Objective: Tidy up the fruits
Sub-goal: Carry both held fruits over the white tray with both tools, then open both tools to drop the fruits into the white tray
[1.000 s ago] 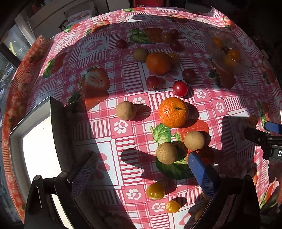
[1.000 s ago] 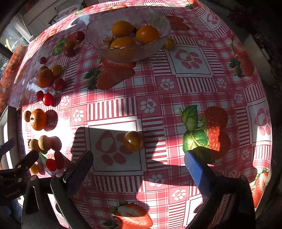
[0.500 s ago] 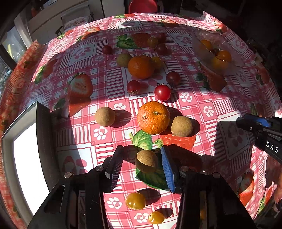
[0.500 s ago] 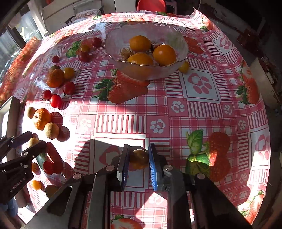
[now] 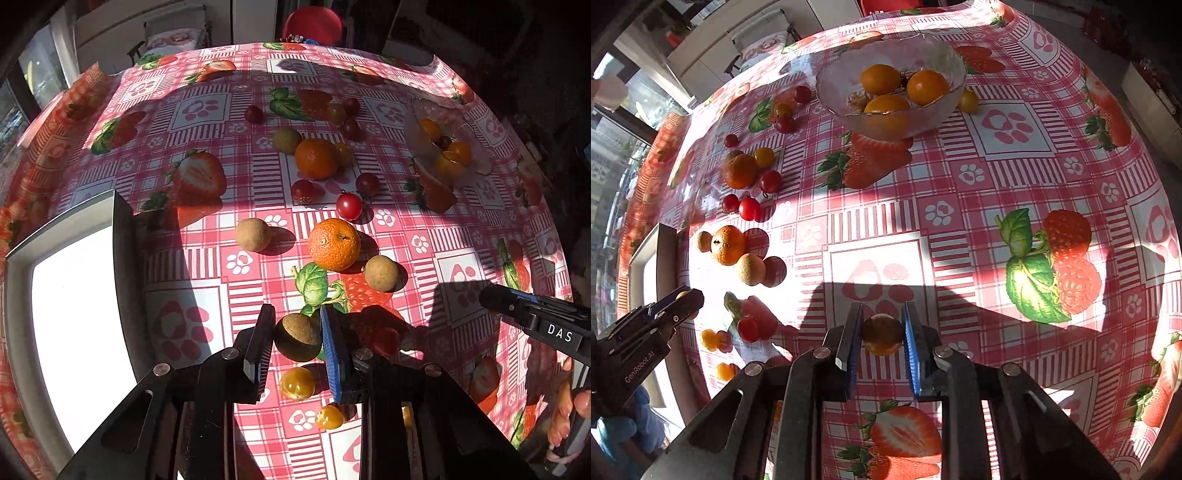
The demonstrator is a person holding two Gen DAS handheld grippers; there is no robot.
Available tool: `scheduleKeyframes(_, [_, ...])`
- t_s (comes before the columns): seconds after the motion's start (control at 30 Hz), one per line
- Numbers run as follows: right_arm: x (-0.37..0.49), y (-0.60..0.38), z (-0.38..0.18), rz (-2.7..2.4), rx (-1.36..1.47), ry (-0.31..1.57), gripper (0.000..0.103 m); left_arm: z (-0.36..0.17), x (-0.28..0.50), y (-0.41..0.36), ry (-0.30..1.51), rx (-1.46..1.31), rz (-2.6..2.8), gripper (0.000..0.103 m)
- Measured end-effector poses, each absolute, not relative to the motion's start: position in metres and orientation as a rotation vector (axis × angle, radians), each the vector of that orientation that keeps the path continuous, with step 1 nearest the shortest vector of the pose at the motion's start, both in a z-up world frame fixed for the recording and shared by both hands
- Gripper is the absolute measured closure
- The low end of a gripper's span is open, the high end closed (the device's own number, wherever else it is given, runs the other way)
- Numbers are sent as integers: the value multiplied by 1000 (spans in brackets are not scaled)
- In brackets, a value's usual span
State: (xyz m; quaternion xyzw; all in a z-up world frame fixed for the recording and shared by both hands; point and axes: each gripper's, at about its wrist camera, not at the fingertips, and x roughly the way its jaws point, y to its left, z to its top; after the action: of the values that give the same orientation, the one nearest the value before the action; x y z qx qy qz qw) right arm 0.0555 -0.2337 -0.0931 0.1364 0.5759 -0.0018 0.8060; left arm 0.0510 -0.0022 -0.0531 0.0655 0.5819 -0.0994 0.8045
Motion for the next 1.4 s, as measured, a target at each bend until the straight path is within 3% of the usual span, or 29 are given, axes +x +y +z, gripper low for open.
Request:
scheduleKeyframes(0.47, [54,-104,-68,286,296,1262,80,-28,22,110,1258,41,-71,76])
scheduleKeyframes(0.93, [45,50,-86,555,188,1341,80,-70,-19,197,1352,39,89,76])
scheduleKeyframes(1.3, [42,72,-120,548,119,1430,77,-83,-33,220,1372,-31,124,75])
scheduleKeyframes(1.37, [44,73,-123,540,125,1436,74,-80,-33,218,1368,-1,144,50])
scheduleKeyframes(1.4, [45,71,-124,539,134,1438,71,-79,-33,219,1357,13,160,21])
